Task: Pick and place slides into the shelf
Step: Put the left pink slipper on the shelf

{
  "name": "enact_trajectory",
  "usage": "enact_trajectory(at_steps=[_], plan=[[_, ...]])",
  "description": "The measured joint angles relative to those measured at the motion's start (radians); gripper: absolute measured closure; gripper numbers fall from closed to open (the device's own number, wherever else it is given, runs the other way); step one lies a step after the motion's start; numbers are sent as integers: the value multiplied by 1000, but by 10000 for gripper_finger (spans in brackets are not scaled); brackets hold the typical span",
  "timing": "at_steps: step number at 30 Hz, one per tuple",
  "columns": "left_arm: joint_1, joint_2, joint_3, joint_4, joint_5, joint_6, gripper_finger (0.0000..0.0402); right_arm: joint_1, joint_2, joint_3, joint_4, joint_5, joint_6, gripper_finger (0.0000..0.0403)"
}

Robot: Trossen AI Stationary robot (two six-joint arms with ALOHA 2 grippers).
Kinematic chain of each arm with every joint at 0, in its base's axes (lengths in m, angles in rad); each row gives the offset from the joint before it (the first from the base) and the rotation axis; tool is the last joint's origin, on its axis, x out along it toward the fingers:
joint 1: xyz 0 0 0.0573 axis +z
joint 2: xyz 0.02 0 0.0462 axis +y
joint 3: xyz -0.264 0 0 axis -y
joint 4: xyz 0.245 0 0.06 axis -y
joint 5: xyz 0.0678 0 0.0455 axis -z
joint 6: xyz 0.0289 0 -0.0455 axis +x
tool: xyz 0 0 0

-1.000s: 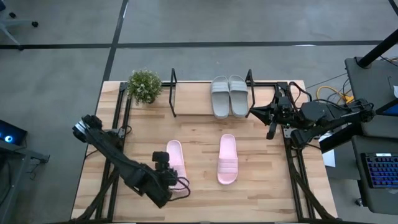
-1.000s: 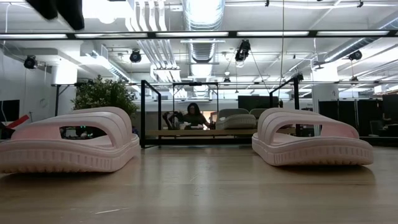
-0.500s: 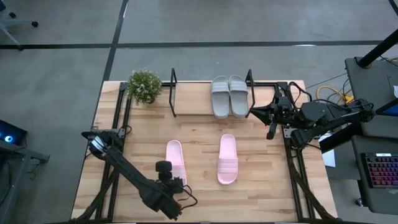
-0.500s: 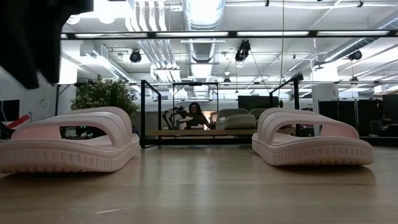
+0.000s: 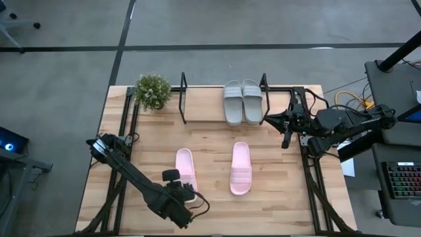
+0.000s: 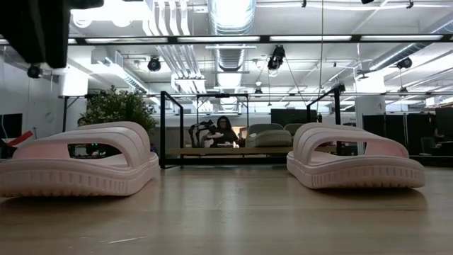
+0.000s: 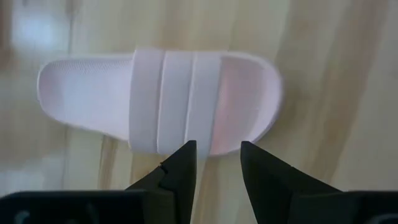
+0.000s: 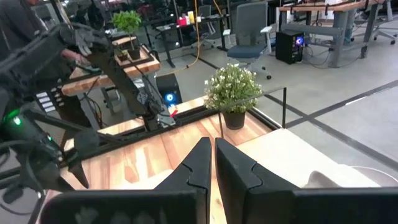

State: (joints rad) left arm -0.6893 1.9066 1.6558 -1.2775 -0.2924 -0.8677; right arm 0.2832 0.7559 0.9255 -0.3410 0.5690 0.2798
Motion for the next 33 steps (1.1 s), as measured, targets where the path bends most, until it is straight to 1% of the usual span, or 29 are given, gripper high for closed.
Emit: enact_trajectory(at_steps=[4,8,12,14,17,21,23,25,27,33], plan=[[13,-28,-3,39,-1,137,293,0,0,0,-3,0,0,390],[31,-26,-3,14,-26,119,293,0,0,0,-4,-1,0,390],[36,-27,-4,-48,-39,170,277,0,0,0,-4,-1,-1,390],[40,-27,-5,-61,-40,196,256,0,0,0,-4,-1,-3,390],[42,-30,-2,-57,-69,198,209,0,0,0,-4,-1,-4,390],[42,-30,3,-39,-151,193,141,0,0,0,-5,-1,-5,390],[47,-30,3,-39,-160,142,123,0,0,0,-7,-2,-11,390],[51,-25,3,-40,-162,41,120,0,0,0,-7,-2,-11,390],[53,-16,1,-40,-161,-10,125,0,0,0,-8,-2,-11,390],[27,10,2,-39,-197,-18,155,0,0,0,-8,-2,-29,390]])
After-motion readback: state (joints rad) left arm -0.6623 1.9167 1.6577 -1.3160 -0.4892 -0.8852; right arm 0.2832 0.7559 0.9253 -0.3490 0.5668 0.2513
